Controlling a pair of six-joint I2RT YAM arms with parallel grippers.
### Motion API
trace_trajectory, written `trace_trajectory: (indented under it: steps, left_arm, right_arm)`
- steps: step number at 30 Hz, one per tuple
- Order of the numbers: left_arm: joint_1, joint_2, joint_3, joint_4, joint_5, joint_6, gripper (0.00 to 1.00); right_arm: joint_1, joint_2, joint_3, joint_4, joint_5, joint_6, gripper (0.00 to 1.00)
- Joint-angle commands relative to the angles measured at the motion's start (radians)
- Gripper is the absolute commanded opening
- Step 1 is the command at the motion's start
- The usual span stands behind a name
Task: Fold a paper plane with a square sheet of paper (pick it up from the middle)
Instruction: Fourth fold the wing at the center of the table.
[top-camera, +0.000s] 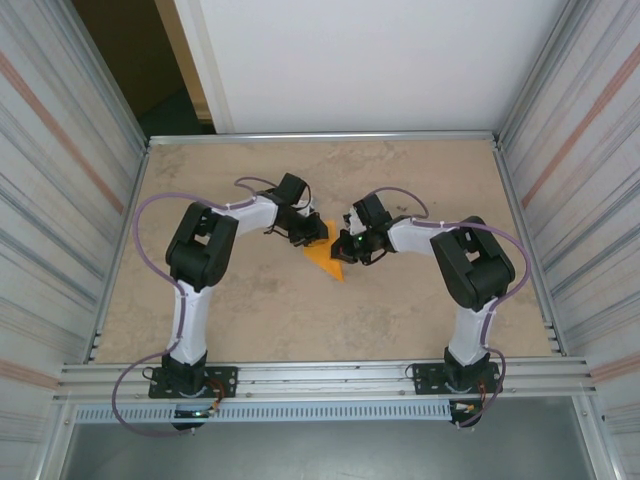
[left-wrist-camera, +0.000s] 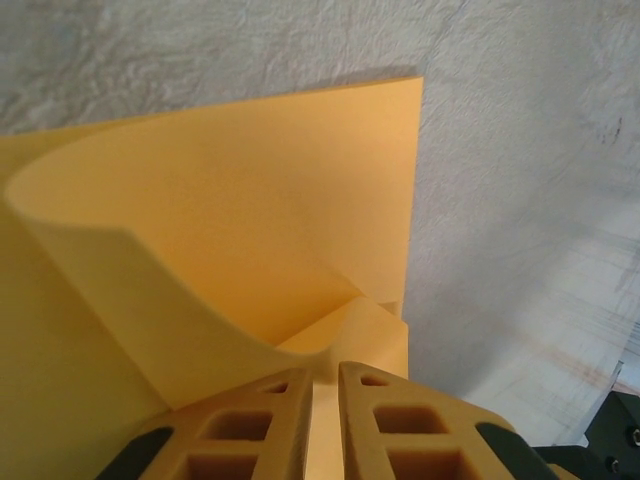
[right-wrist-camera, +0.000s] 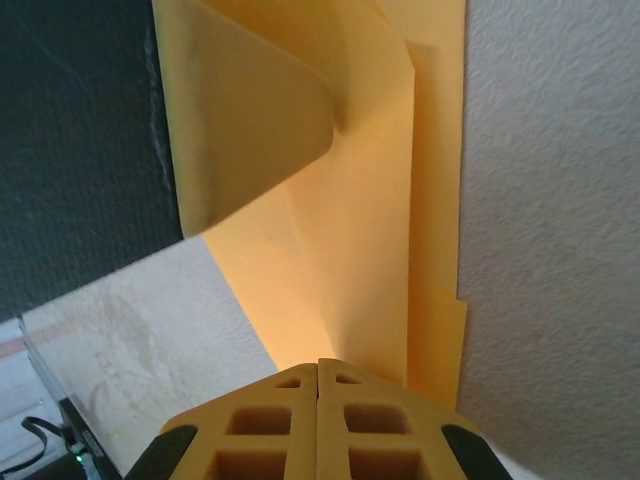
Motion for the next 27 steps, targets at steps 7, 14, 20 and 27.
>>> trace_trajectory:
  steps: [7,14,20,27]
  left_arm:
    - [-0.016,0.103,0.005,-0.192,-0.137,-0.009,0.17]
    - [-0.019,0.137,0.025,-0.261,-0.208,-0.036,0.18]
    - [-0.020,0.148,0.026,-0.277,-0.238,-0.050,0.18]
    - [-0.020,0.152,0.029,-0.276,-0.242,-0.060,0.18]
  right_arm:
    - [0.009,0.055,0.054,-0.040,0.024,0.021,0.02]
    - [0.010,0.049,0.030,-0.115,0.024,0.002,0.02]
    - [0.014,0.034,0.012,-0.189,0.004,-0.023,0.02]
    - [0.026,-0.006,-0.019,-0.207,-0.049,-0.038,0.02]
